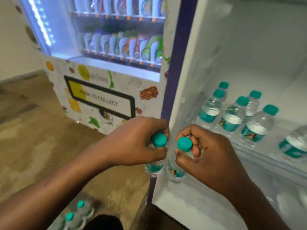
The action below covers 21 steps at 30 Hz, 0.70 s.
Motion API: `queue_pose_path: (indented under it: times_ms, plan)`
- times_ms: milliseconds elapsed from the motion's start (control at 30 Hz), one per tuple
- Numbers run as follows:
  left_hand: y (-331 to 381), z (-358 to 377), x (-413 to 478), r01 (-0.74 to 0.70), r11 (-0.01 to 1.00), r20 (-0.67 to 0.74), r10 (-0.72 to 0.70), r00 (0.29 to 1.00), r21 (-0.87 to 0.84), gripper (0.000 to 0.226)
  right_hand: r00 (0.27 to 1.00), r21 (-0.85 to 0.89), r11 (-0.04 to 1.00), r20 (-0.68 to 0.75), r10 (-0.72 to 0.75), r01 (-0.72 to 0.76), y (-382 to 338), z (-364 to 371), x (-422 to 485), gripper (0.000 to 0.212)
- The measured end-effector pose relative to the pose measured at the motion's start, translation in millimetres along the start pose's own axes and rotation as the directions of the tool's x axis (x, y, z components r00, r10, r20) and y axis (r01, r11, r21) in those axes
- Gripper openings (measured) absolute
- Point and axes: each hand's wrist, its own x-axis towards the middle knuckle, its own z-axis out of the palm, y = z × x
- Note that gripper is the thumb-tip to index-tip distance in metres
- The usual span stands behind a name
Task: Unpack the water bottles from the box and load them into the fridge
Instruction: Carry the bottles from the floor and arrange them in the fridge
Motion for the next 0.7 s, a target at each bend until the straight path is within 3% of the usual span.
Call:
queue_pose_path:
  times_ms: [333, 500, 700]
  plan:
    - [85.2, -47.7, 88.6, -0.270, 0.963, -0.119, 0.268, 0.956, 0.006, 0.014, 0.939, -0.213, 0.975, -0.343, -0.010, -0.067, -10.9, -128.1, 17.2, 0.022]
    - [108.9, -45.9, 134.9, -0.337, 0.940, -0.201, 0.341, 0.918, 0.054, 0.018, 0.902, -0.312, 0.936, -0.431, 0.014, -0.164, 3.1, -166.2, 23.3, 0.024]
    - [125.6, -35.4, 191.3, -0.366, 0.924, -0.357, 0.380, 0.853, 0.109, 0.024, 0.808, -0.393, 0.875, -0.590, -0.004, -0.283, 28.9, -201.7, 29.4, 0.026]
